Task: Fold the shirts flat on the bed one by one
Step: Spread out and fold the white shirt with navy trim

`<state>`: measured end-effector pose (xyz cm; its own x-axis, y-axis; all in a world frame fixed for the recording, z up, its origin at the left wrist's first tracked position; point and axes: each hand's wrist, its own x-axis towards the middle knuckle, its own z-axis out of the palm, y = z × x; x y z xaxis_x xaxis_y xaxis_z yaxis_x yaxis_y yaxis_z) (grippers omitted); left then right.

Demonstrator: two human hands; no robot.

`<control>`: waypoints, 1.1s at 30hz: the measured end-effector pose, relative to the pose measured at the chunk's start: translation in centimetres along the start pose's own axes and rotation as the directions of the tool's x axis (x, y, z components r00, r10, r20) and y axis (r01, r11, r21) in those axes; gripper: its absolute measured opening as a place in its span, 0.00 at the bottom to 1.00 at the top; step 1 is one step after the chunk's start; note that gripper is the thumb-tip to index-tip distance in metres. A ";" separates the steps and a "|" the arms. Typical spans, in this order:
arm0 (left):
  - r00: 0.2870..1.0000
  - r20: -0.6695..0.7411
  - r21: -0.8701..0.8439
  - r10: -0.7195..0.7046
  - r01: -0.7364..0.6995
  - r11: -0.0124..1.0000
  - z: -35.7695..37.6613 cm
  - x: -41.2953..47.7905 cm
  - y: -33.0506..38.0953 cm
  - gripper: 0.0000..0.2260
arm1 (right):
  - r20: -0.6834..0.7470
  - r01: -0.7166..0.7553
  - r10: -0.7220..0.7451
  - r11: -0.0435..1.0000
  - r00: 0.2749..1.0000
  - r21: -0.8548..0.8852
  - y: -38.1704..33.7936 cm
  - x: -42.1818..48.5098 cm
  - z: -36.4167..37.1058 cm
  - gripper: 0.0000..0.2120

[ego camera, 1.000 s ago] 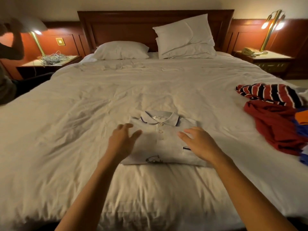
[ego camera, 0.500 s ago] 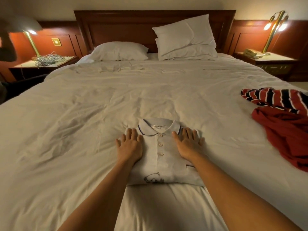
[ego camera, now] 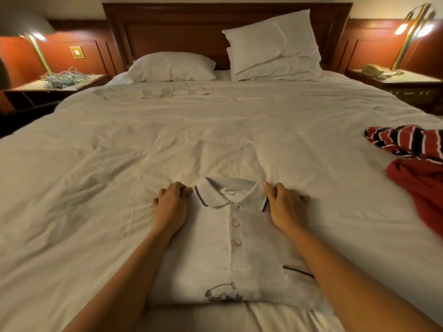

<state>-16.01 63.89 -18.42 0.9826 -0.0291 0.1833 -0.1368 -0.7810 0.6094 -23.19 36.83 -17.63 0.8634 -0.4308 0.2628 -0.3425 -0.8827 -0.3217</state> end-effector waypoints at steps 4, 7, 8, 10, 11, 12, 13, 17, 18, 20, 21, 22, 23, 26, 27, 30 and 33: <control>0.987 0.131 0.026 -0.096 0.094 0.995 -0.5 2.2 -0.3 0.09 | 0.055 -0.019 0.023 0.997 0.998 -0.070 0.3 1.6 0.2 0.29; 0.971 0.207 -0.063 -0.123 0.139 0.988 -1.3 4.0 0.3 0.12 | 0.081 -0.052 0.044 0.994 0.996 0.097 0.4 2.8 0.3 0.25; 0.968 0.224 -0.125 -0.113 0.144 0.982 -1.3 4.4 0.7 0.14 | 0.099 -0.043 0.027 0.986 0.995 0.162 0.3 3.2 0.4 0.24; 0.963 0.264 -0.123 -0.053 0.089 0.988 -0.8 4.4 1.7 0.17 | 0.144 0.003 -0.038 0.972 0.989 0.236 0.0 3.5 0.6 0.23; 0.963 0.269 -0.058 -0.018 0.035 0.998 -0.3 4.1 2.1 0.16 | 0.162 0.020 -0.063 0.967 0.985 0.256 -0.1 3.6 0.8 0.23; 0.970 0.244 -0.005 0.010 -0.009 1.000 0.2 3.8 2.3 0.15 | 0.169 0.029 -0.078 0.961 0.982 0.276 -0.1 3.6 1.0 0.24; 0.978 0.207 0.010 0.029 -0.032 0.999 0.6 3.5 2.4 0.15 | 0.165 0.031 -0.084 0.953 0.983 0.302 -0.1 3.6 1.2 0.24; 0.990 0.142 -0.083 0.009 0.003 0.997 1.0 3.4 1.6 0.19 | 0.060 -0.020 -0.007 0.895 0.998 0.446 0.2 3.5 1.7 0.23; 0.990 0.139 -0.082 0.006 0.006 0.997 1.0 3.5 1.5 0.19 | 0.034 -0.031 0.017 0.886 0.999 0.463 0.2 3.5 1.8 0.23; 0.991 0.131 -0.009 0.017 -0.016 1.000 1.1 3.3 1.4 0.20 | 0.036 -0.045 0.033 0.895 0.999 0.444 0.2 3.4 2.0 0.23; 0.992 0.125 0.030 0.021 -0.025 0.999 1.2 3.2 1.4 0.20 | 0.054 -0.051 0.032 0.907 0.998 0.419 0.2 3.4 2.0 0.23; 0.993 0.117 0.058 0.025 -0.032 0.998 1.3 3.1 1.3 0.20 | 0.071 -0.057 0.032 0.920 0.997 0.388 0.2 3.4 2.1 0.23; 0.994 0.110 0.080 0.026 -0.035 0.996 1.3 3.0 1.2 0.20 | 0.080 -0.061 0.035 0.932 0.996 0.357 0.2 3.3 2.1 0.23; 0.994 0.102 0.065 0.023 -0.030 0.997 0.9 2.6 1.3 0.21 | 0.058 -0.043 0.027 0.955 0.998 0.294 0.1 3.2 1.8 0.24; 0.993 0.117 0.010 0.015 -0.016 1.000 0.5 2.5 1.4 0.22 | 0.060 -0.040 0.024 0.956 0.998 0.291 0.1 3.1 1.6 0.25; 0.987 0.158 -0.141 -0.016 0.039 0.989 -1.4 2.2 1.1 0.21 | 0.084 -0.048 0.021 0.941 0.996 0.334 0.8 3.0 0.4 0.25; 0.969 0.246 -0.101 -0.025 0.052 0.994 -3.9 2.0 -0.2 0.19 | 0.045 -0.039 0.026 0.944 0.999 0.327 2.9 2.3 -0.9 0.27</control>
<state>-14.47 66.41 -15.09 0.9865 -0.1616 -0.0274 -0.0978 -0.7142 0.6931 -22.54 33.11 -17.11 0.8698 -0.4449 0.2135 -0.2360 -0.7550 -0.6117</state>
